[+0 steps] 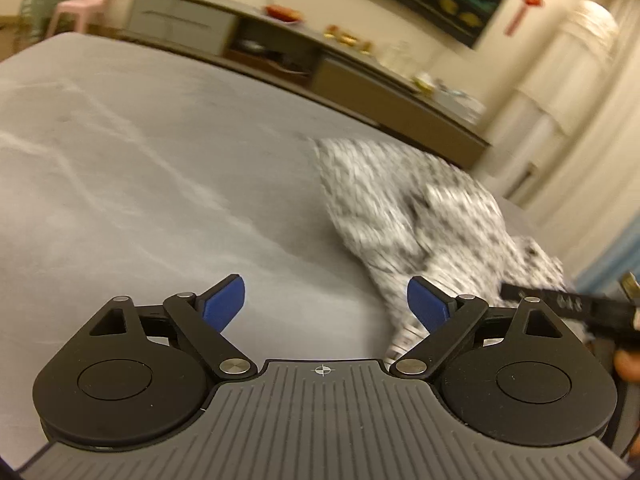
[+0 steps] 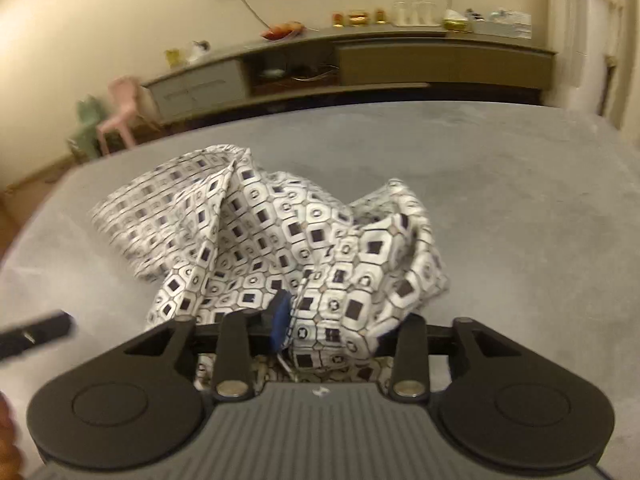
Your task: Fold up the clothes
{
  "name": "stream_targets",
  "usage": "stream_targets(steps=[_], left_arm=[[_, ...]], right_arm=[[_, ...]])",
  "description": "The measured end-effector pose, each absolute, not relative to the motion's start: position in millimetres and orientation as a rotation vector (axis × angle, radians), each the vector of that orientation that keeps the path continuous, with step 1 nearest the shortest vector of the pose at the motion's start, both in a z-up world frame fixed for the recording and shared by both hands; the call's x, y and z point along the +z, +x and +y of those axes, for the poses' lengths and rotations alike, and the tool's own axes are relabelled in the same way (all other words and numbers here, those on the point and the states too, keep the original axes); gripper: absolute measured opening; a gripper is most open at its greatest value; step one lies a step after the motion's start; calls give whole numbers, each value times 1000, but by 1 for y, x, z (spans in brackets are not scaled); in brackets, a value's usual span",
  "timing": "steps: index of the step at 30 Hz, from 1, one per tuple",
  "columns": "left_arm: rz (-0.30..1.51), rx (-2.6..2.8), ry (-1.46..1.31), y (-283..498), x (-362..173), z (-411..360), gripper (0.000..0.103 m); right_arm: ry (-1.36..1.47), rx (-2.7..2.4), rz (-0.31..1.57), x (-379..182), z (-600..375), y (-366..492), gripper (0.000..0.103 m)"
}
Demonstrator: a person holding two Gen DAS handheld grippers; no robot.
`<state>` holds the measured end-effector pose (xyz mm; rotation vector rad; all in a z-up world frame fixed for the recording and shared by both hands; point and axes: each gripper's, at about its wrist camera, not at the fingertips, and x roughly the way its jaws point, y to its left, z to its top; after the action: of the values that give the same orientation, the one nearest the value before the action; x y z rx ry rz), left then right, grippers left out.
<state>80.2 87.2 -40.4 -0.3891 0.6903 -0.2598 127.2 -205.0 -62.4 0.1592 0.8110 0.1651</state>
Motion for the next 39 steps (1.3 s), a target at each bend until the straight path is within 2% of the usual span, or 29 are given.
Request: stream_targets(steps=[1, 3, 6, 8, 9, 10, 11, 13, 17, 22, 23, 24, 25, 32, 34, 36, 39], left_arm=[[673, -287, -377, 77, -39, 82, 85], [665, -344, -345, 70, -39, 67, 90], [682, -397, -283, 66, -46, 42, 90], [712, -389, -224, 69, -52, 24, 87], [728, -380, -190, 71, -56, 16, 64], [752, -357, -168, 76, -59, 13, 3], [781, -326, -150, 82, -62, 11, 0], [721, -223, -194, 85, -47, 30, 0], [528, 42, -355, 73, 13, 109, 0], [680, 217, -414, 69, 2, 159, 1], [698, 213, -435, 63, -3, 160, 8], [698, 206, -439, 56, -5, 158, 23], [690, 201, -435, 49, -5, 154, 31], [585, -72, -187, 24, 25, 55, 51], [578, -224, -120, 21, 27, 14, 67], [578, -357, -22, 21, 25, -32, 75], [569, -453, 149, 19, 11, -91, 76]], right_arm=[[176, 178, 803, -57, -207, 126, 55], [245, 206, 791, -45, -218, 124, 55], [324, 247, 787, -38, -239, 115, 53], [336, 264, 796, -38, -246, 118, 27], [340, 274, 800, -39, -250, 121, 27], [347, 283, 799, -38, -253, 124, 24], [371, 287, 775, -34, -257, 126, 20], [427, 305, 675, -18, -269, 120, 16], [460, 352, 464, 19, -297, 94, 16], [384, 85, 766, -28, -307, 131, 20], [436, 97, 807, -38, -312, 136, 20], [480, 124, 809, -38, -315, 136, 20], [524, 150, 810, -38, -318, 137, 20], [566, 278, 718, -14, -325, 129, 19], [596, 360, 704, -9, -319, 128, 19], [629, 437, 696, -3, -313, 129, 19], [687, 539, 704, -1, -313, 138, 19]])
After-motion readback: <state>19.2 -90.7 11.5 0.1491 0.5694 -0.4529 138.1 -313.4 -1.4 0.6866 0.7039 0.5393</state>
